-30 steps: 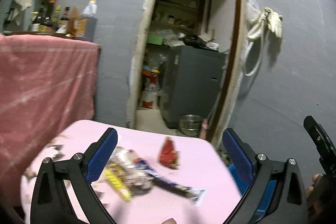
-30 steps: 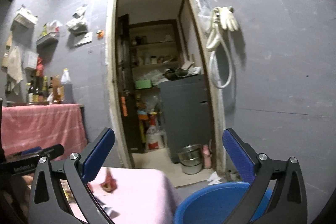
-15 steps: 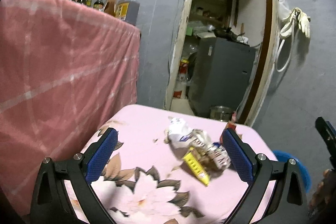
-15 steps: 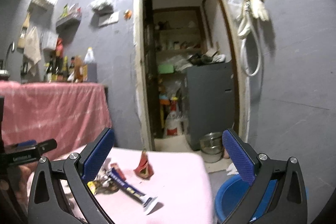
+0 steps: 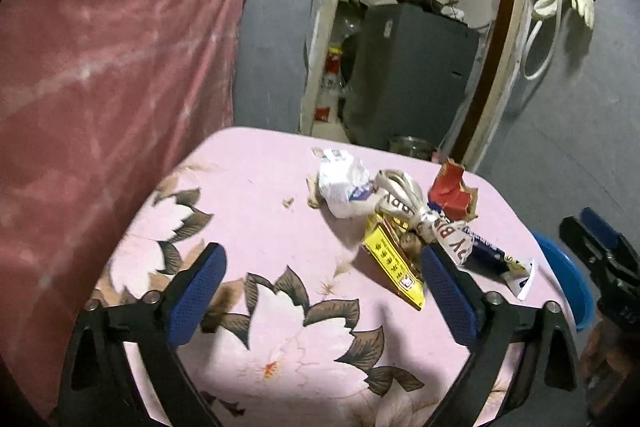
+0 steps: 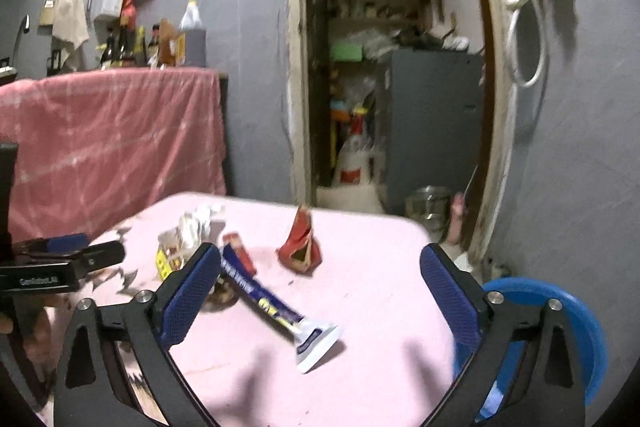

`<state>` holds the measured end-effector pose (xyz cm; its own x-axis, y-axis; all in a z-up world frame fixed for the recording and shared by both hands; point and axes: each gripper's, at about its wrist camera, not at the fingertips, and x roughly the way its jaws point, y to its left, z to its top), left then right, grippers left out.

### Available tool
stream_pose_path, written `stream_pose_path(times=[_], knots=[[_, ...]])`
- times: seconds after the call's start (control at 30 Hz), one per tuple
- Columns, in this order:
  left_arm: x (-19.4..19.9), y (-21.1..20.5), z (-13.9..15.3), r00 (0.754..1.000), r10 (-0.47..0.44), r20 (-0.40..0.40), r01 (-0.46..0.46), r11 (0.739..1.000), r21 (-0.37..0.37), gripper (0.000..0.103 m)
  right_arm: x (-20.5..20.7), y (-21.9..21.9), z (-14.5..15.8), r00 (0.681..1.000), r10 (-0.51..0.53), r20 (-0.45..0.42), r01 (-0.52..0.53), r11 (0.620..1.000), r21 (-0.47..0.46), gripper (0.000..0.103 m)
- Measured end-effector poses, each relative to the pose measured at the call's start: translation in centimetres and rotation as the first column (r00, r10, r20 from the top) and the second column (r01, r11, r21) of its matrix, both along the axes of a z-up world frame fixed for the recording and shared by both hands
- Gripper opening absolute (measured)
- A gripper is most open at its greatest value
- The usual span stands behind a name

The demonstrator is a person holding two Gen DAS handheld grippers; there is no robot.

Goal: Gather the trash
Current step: 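Move both tools back over the remaining trash on the table, then grasp the yellow tape measure with the left gripper while the right grasps the blue toothpaste tube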

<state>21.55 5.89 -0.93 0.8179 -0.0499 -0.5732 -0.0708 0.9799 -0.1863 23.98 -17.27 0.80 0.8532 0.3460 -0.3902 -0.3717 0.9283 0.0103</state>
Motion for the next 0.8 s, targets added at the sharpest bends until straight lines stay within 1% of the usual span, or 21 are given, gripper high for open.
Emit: stream_pose_path(times=[0.03, 0.07, 0.13, 0.23, 0.27, 0.37, 0.47, 0.53, 0.6, 0.67, 0.73, 0.77, 0.8], knots=[[0.3, -0.1, -0.1, 1.0, -0.01, -0.011, 0.01, 1.0, -0.004, 0.084, 0.3, 0.2, -0.3, 1.0, 0.01, -0.019, -0.011, 1.0, -0.006, 0.091], [0.6, -0.2, -0.1, 1.0, -0.016, -0.02, 0.016, 1.0, -0.007, 0.082, 0.5, 0.3, -0.5, 0.999, 0.014, -0.033, -0.014, 1.0, -0.015, 0.086], [1.1, -0.4, -0.3, 0.999, -0.029, -0.04, 0.028, 1.0, -0.009, 0.071, 0.9, 0.8, -1.0, 0.998, 0.026, -0.057, -0.028, 0.999, -0.032, 0.082], [1.8, -0.7, -0.4, 0.997, -0.054, -0.061, 0.053, 0.999, -0.011, 0.063, 1.3, 1.3, -1.8, 0.994, 0.051, -0.101, -0.056, 0.997, -0.05, 0.072], [2.0, -0.8, -0.6, 0.996, -0.064, -0.068, 0.063, 0.998, -0.014, 0.062, 1.5, 1.4, -2.0, 0.992, 0.06, -0.114, -0.067, 0.996, -0.052, 0.068], [2.9, -0.7, -0.9, 0.992, -0.087, -0.093, 0.085, 0.996, -0.03, 0.056, 1.9, 1.8, -2.5, 0.986, 0.083, -0.144, -0.091, 0.994, -0.055, 0.066], [3.8, -0.9, -1.1, 0.988, -0.103, -0.118, 0.097, 0.994, -0.053, 0.049, 2.2, 2.0, -3.0, 0.98, 0.102, -0.171, -0.112, 0.992, -0.051, 0.061], [4.5, -0.9, -1.3, 0.984, -0.111, -0.138, 0.103, 0.992, -0.068, 0.043, 2.5, 2.3, -3.3, 0.976, 0.107, -0.192, -0.12, 0.991, -0.057, 0.06], [4.9, -0.8, -1.3, 0.981, -0.121, -0.149, 0.108, 0.99, -0.09, 0.041, 2.9, 2.6, -3.7, 0.97, 0.112, -0.214, -0.128, 0.99, -0.061, 0.056], [5.2, -0.8, -1.1, 0.982, -0.12, -0.148, 0.108, 0.99, -0.089, 0.04, 3.3, 2.8, -3.9, 0.964, 0.118, -0.237, -0.138, 0.988, -0.07, 0.052], [5.8, -0.9, -1.1, 0.98, -0.126, -0.155, 0.111, 0.989, -0.101, 0.039, 3.4, 3.0, -4.0, 0.962, 0.12, -0.244, -0.144, 0.986, -0.081, 0.051], [5.9, -0.9, -1.2, 0.979, -0.125, -0.159, 0.109, 0.988, -0.109, 0.039, 3.4, 3.0, -4.1, 0.961, 0.12, -0.25, -0.145, 0.986, -0.085, 0.047], [6.1, -0.8, -1.3, 0.979, -0.125, -0.164, 0.106, 0.987, -0.119, 0.039, 3.5, 3.1, -4.2, 0.96, 0.118, -0.255, -0.145, 0.986, -0.088, 0.039]])
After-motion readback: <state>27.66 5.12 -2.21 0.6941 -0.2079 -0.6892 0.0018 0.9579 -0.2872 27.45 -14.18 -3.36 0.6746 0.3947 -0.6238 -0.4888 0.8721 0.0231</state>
